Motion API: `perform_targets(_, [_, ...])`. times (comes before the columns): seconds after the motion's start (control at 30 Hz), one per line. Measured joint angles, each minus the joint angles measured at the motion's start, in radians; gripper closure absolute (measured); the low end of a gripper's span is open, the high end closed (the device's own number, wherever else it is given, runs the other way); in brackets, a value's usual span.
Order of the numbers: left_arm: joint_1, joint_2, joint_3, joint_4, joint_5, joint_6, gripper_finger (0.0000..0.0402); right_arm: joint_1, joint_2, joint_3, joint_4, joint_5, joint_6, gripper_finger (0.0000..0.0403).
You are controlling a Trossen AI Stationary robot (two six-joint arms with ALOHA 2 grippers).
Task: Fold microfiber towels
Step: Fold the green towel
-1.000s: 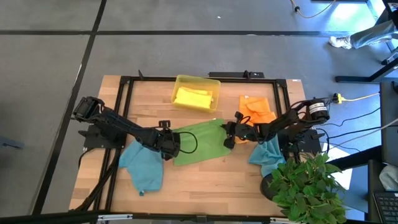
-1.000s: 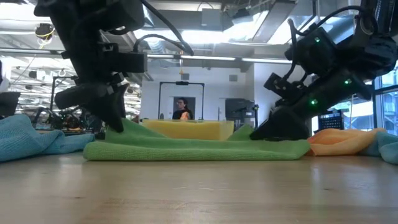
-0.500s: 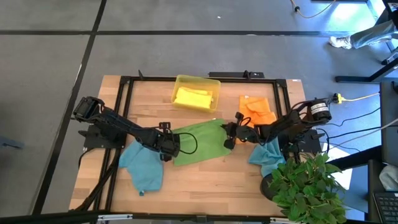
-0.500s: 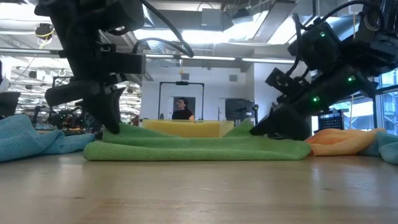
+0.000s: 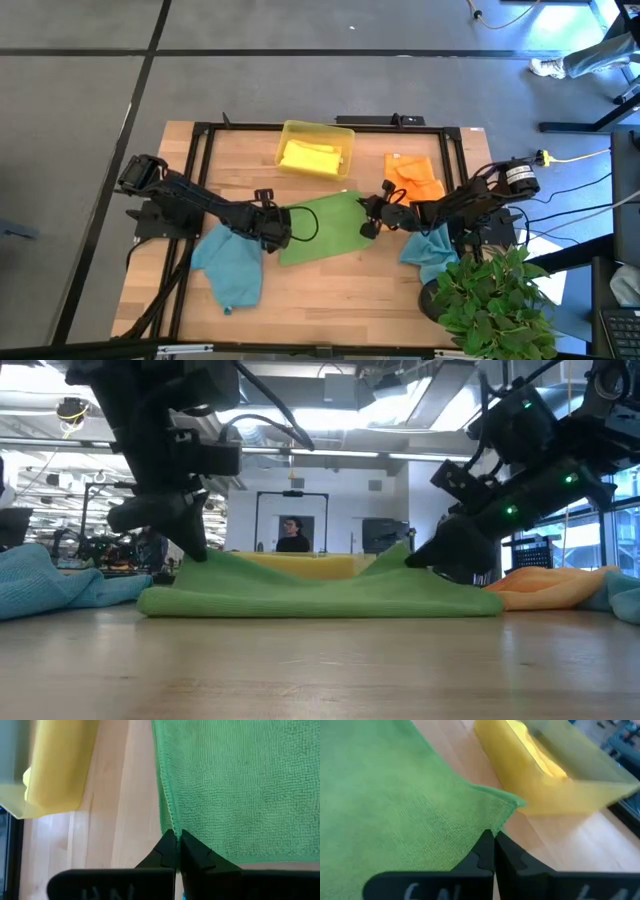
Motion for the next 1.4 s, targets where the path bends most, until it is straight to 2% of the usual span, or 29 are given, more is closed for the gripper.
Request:
perform_targets(0.2, [0.036, 0.0, 0.0, -0.001, 0.023, -0.006, 0.0401, -0.037, 0.0, 0.0, -0.054, -0.02, 0.024, 0.0398])
perform_targets(0.43, [0.072, 0.0, 0.0, -0.005, 0.047, -0.046, 0.0382, -0.055, 0.0, 0.0, -0.046, -0.029, 0.028, 0.0368])
perform_targets(0.63, [0.084, 0.0, 0.0, -0.008, 0.044, -0.052, 0.034, -0.055, -0.004, 0.0, -0.042, -0.006, -0.003, 0.0323])
perform_targets(0.73, [0.083, 0.0, 0.0, -0.008, -0.011, -0.055, 0.0323, -0.055, -0.019, 0.0, -0.038, -0.005, -0.03, 0.0295])
perform_targets(0.83, [0.084, -0.001, 0.006, -0.032, -0.062, -0.057, 0.031, -0.055, -0.055, 0.0, -0.042, -0.005, -0.033, 0.0268])
perform_targets(1.0, [0.072, -0.01, 0.085, -0.125, -0.044, -0.058, 0.0301, -0.049, -0.154, 0.0, -0.057, -0.013, -0.089, 0.0235])
perform_targets(1.07, [0.047, -0.019, 0.115, -0.1, -0.018, -0.062, 0.0301, -0.038, -0.198, 0.0, -0.055, -0.071, -0.138, 0.023])
perform_targets(1.3, [-0.115, -0.018, 0.098, 0.169, 0.066, -0.042, 0.0301, -0.004, -0.273, 0.0, -0.096, -0.441, -0.13, 0.025])
perform_targets(1.4, [-0.194, -0.018, 0.082, 0.161, 0.086, -0.096, 0.0301, 0.013, -0.269, 0.0, -0.145, -0.496, -0.109, 0.0262])
